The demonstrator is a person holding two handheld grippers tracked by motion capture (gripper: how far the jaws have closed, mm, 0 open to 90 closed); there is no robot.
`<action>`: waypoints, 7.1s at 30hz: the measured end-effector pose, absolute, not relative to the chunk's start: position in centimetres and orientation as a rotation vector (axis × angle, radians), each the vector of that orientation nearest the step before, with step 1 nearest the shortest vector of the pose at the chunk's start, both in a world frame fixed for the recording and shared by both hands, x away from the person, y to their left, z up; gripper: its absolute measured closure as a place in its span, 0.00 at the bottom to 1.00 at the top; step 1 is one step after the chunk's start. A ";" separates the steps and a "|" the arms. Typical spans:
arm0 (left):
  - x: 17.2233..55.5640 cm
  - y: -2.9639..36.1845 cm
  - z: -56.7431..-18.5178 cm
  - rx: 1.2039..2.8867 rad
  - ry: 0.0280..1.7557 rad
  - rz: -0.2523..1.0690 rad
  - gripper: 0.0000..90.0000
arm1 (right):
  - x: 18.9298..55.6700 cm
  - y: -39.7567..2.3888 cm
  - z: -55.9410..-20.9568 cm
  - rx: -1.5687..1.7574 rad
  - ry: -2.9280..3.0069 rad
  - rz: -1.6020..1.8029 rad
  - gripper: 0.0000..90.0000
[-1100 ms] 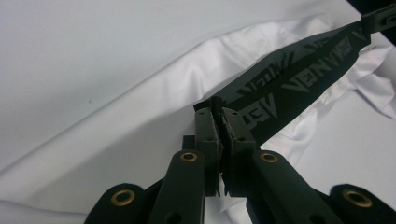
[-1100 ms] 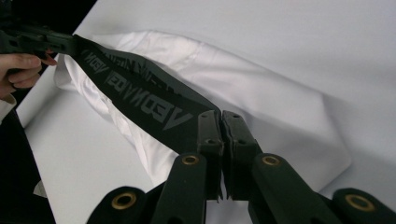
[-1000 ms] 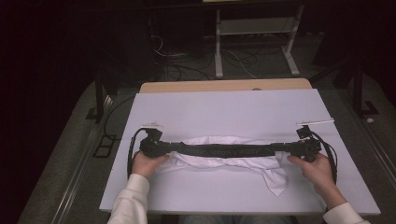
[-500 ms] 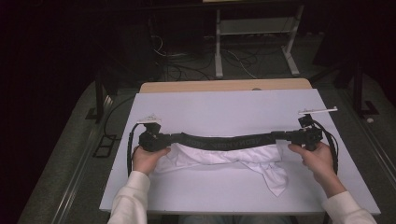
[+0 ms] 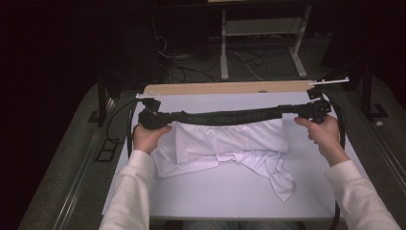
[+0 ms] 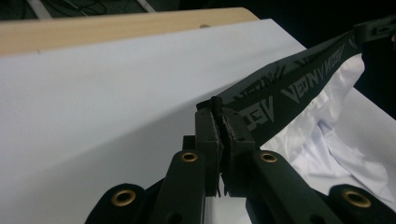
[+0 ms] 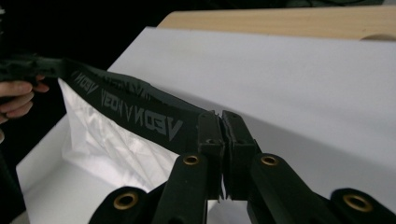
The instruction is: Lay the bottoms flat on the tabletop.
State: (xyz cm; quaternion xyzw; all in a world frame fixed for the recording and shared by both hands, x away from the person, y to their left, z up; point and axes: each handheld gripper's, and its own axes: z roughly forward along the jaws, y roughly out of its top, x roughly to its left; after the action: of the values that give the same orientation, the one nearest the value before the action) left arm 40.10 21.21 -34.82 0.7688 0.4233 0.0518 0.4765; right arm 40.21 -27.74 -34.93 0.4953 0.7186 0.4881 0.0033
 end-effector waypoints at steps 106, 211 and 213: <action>35.9 18.0 -41.9 1.811 0.926 0.200 0.00 | 34.5 -28.2 -40.9 1.492 2.129 1.315 0.00; 33.8 14.2 -40.1 1.965 0.740 0.158 0.00 | 32.0 -22.6 -30.4 1.296 2.358 1.537 0.97; 34.0 13.7 -40.0 1.962 0.735 0.154 0.00 | 32.8 -23.0 -30.8 1.304 2.347 1.522 0.97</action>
State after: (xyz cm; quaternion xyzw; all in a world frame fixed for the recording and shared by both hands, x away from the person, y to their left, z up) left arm 34.00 13.74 -39.95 0.8103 0.3036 0.0634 0.4972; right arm 32.77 -22.95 -30.83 0.4222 0.7601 0.4931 0.0276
